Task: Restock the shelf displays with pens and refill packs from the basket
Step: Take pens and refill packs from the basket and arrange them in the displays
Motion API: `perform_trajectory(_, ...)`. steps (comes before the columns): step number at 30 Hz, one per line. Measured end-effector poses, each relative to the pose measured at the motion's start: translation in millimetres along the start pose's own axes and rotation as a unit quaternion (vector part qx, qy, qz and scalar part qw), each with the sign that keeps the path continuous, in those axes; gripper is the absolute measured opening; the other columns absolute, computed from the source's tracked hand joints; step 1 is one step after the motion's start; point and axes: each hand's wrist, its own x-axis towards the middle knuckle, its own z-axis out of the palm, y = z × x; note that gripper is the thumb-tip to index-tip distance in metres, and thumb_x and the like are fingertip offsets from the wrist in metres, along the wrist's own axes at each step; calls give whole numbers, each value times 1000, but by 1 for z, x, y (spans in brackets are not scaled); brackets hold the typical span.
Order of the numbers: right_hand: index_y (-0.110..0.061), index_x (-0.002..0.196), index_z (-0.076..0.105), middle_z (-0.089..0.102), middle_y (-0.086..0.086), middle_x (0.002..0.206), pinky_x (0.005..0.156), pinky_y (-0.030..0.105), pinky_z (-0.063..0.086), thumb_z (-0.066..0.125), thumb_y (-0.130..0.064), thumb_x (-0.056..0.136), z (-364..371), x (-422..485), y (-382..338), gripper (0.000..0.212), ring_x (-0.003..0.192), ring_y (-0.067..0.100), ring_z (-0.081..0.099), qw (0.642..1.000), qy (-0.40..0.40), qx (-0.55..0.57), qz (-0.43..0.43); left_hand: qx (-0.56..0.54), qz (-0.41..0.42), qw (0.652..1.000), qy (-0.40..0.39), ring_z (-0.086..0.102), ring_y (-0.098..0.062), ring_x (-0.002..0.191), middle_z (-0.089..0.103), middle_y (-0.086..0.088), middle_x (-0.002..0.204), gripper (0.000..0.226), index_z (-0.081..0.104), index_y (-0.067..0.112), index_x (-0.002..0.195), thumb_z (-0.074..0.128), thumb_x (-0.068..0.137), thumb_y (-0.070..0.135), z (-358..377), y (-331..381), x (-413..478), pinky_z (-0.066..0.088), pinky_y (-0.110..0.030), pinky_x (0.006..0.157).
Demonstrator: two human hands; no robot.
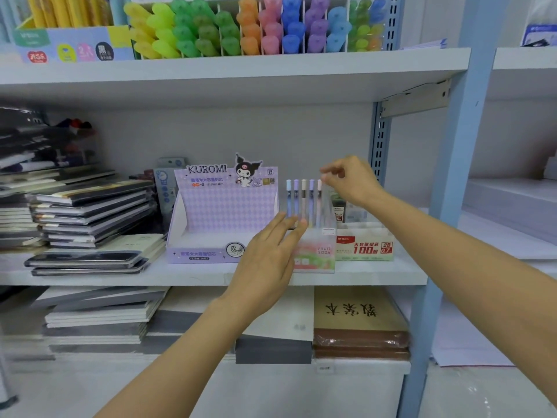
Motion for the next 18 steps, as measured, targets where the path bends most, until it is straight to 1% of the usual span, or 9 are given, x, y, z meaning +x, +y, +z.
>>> perform_trajectory(2, -13, 112, 70, 69, 4, 105, 74, 16, 40, 58, -22, 96, -2, -22, -12, 22, 85, 10, 56, 995, 80, 27, -55, 2, -4, 1000, 27, 6, -19, 150, 18, -4, 161, 57, 26, 18, 153, 43, 99, 8, -1, 5, -7, 11, -32, 120)
perform_trajectory(4, -10, 99, 71, 68, 0, 89, 64, 16, 42, 57, -20, 96, 1, -58, -26, 18, 73, 12, 57, 979, 117, 114, -123, -9, -19, 997, 74, 25, -26, 145, 32, -10, 155, 55, 40, 12, 146, 49, 93, 2, 3, 9, -22, 23, -37, 116)
perform_trajectory(6, -8, 87, 69, 65, -2, 74, 55, 28, 45, 56, -18, 96, 14, -102, -36, 19, 62, 18, 58, 959, 98, 198, -176, -12, -41, 990, 136, 46, -29, 126, 50, -13, 136, 47, 54, 8, 132, 51, 86, -3, 15, 10, -48, 37, -40, 103)
perform_trajectory(8, -11, 81, 68, 63, 0, 66, 53, 36, 47, 54, -20, 96, 40, -148, -39, 22, 56, 21, 58, 948, 30, 245, -202, -11, -77, 986, 150, 52, -27, 108, 58, -12, 119, 40, 61, 7, 118, 49, 82, -3, 36, 10, -85, 42, -38, 89)
perform_trajectory(10, -10, 75, 66, 61, 0, 61, 53, 37, 47, 53, -22, 96, 77, -191, -32, 27, 53, 19, 57, 948, -52, 251, -187, -18, -118, 988, 99, 54, -27, 94, 60, -11, 106, 34, 64, 7, 107, 51, 78, -6, 65, 8, -131, 43, -37, 77)
perform_trajectory(13, -9, 74, 67, 60, -2, 57, 53, 29, 47, 55, -22, 97, 146, -251, -2, 29, 51, 14, 57, 949, -177, 239, -99, -56, -191, 979, -42, 56, -34, 80, 62, -13, 96, 31, 67, 4, 97, 57, 75, -16, 114, 6, -214, 46, -45, 66)
perform_trajectory(15, -9, 76, 68, 63, 2, 59, 56, 26, 48, 55, -21, 98, 190, -291, 28, 28, 53, 14, 57, 936, -272, 222, -27, -78, -245, 955, -145, 59, -37, 88, 63, -16, 103, 28, 68, 3, 101, 55, 82, -13, 145, 6, -269, 48, -45, 72)
perform_trajectory(16, -8, 80, 69, 65, 4, 63, 59, 28, 50, 55, -19, 97, 211, -311, 45, 25, 56, 15, 59, 925, -321, 204, 5, -83, -256, 944, -193, 60, -37, 95, 63, -18, 110, 27, 68, 1, 105, 53, 85, -10, 159, 7, -294, 50, -43, 78)
perform_trajectory(18, -9, 95, 71, 70, 8, 82, 71, 34, 53, 56, -16, 96, 246, -350, 79, 16, 71, 19, 62, 899, -407, 152, 59, -85, -258, 924, -270, 58, -36, 116, 56, -22, 132, 33, 61, -1, 123, 50, 92, -1, 185, 7, -338, 50, -38, 93)
